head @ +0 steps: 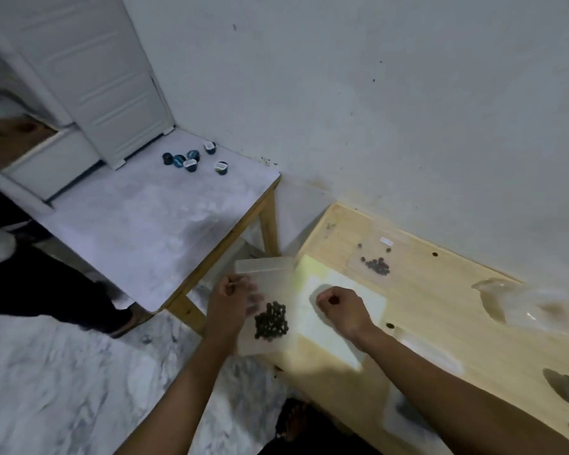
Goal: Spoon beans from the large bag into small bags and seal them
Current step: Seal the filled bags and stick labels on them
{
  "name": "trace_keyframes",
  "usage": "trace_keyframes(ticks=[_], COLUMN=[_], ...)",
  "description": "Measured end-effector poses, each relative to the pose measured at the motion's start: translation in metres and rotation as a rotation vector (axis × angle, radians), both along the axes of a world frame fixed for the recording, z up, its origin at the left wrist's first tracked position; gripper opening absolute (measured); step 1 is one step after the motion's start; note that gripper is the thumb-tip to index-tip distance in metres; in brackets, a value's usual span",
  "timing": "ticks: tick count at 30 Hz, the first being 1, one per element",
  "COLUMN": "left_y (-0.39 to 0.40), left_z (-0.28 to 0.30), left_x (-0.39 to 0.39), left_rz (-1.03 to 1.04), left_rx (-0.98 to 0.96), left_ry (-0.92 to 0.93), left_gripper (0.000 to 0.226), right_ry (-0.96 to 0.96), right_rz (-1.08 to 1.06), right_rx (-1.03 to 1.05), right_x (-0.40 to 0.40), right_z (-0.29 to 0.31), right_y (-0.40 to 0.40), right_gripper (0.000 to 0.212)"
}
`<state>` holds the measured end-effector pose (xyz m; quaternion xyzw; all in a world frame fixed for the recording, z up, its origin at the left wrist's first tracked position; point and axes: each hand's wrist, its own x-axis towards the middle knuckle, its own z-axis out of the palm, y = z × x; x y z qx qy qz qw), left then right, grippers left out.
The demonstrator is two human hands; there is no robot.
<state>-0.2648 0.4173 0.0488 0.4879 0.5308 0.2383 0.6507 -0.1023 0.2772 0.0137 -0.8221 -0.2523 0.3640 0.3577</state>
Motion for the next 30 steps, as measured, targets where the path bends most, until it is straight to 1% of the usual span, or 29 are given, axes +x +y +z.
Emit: trace_keyframes(ticks=[4, 7, 9, 12, 16, 20, 24, 27, 30], left_y=[0.022, 0.028, 0.027, 0.022, 0.017, 0.012, 0.009, 0.009, 0.008], left_z=[0.001, 0.002, 0.003, 0.003, 0.002, 0.000, 0.002, 0.003, 0.005], left_x=[-0.042, -0.063, -0.071, -0.077, -0.075, -0.068, -0.059, -0.048, -0.028], left_rz=[0.158, 0.233, 0.277, 0.310, 0.304, 0.261, 0.191, 0.138, 0.071], left_rx=[0.018, 0.031, 0.021, 0.009, 0.007, 0.008, 0.034, 0.043, 0.046], left_ry=[-0.016, 0.005, -0.002, -0.018, -0.019, 0.002, -0.016, -0.034, -0.032], left_gripper=[0.010, 0.011, 0.012, 0.012, 0.012, 0.011, 0.010, 0.015, 0.015], right_ry=[-0.198, -0.372, -0.428, -0.453, -0.417, -0.292, -0.150, -0.076, -0.040], right_rz=[0.202, 0.317, 0.323, 0.281, 0.228, 0.155, 0.069, -0.067, -0.163], right_rx=[-0.072, -0.179, -0.230, -0.273, -0.274, -0.271, -0.103, 0.070, 0.254], right_x=[-0.024, -0.038, -0.045, -0.053, -0.058, -0.058, -0.055, -0.046, -0.030], right_z=[-0.008, -0.018, -0.022, -0.027, -0.032, -0.033, -0.024, -0.010, 0.008], right_y=[0.032, 0.046, 0.051, 0.056, 0.060, 0.064, 0.064, 0.054, 0.038], right_gripper=[0.038, 0.034, 0.032, 0.029, 0.025, 0.024, 0.025, 0.016, 0.012])
